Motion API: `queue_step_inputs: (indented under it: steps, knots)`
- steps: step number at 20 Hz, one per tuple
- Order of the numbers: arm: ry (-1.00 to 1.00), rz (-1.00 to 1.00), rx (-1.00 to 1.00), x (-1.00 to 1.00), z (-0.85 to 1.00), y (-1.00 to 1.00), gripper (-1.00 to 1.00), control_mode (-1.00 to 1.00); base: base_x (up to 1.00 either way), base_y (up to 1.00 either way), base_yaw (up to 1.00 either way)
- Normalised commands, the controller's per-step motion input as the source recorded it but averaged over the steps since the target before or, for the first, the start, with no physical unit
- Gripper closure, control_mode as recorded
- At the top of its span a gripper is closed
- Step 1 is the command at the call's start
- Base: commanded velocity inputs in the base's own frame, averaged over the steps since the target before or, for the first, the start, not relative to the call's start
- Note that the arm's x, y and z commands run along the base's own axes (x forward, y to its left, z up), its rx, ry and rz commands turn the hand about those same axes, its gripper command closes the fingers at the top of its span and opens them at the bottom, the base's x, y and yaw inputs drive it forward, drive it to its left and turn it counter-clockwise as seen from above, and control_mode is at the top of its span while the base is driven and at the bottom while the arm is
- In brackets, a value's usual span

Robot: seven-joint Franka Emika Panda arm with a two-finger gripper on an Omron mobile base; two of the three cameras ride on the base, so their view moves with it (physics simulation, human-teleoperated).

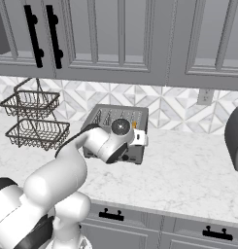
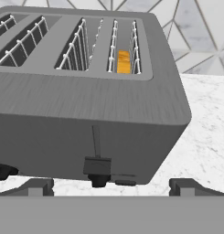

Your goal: Start the toaster. Once the lever pops up, take the bread to the plate on the dining counter.

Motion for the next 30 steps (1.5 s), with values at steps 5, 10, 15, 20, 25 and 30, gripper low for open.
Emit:
queue_step_inputs:
  steps: [5,10,15,20,25,30]
  knots:
    - [0.00,0.00,0.00,0.00,0.00,0.00,-1.00,-1.00,0.00,0.00,0.00]
    - [0.00,0.00,0.00,0.00,0.00,0.00,-1.00,-1.00,0.00,0.00,0.00]
    - [0.00,0.00,0.00,0.00,0.00,0.00,-1.00,-1.00,0.00,0.00,0.00]
    - [0.00,0.00,0.00,0.00,0.00,0.00,-1.00,-1.00,0.00,0.00,0.00]
    - [0.00,0.00,0.00,0.00,0.00,0.00,-1.00,-1.00,0.00,0.00,0.00]
    - [0.00,0.00,0.00,0.00,0.00,0.00,-1.00,-1.00,0.00,0.00,0.00]
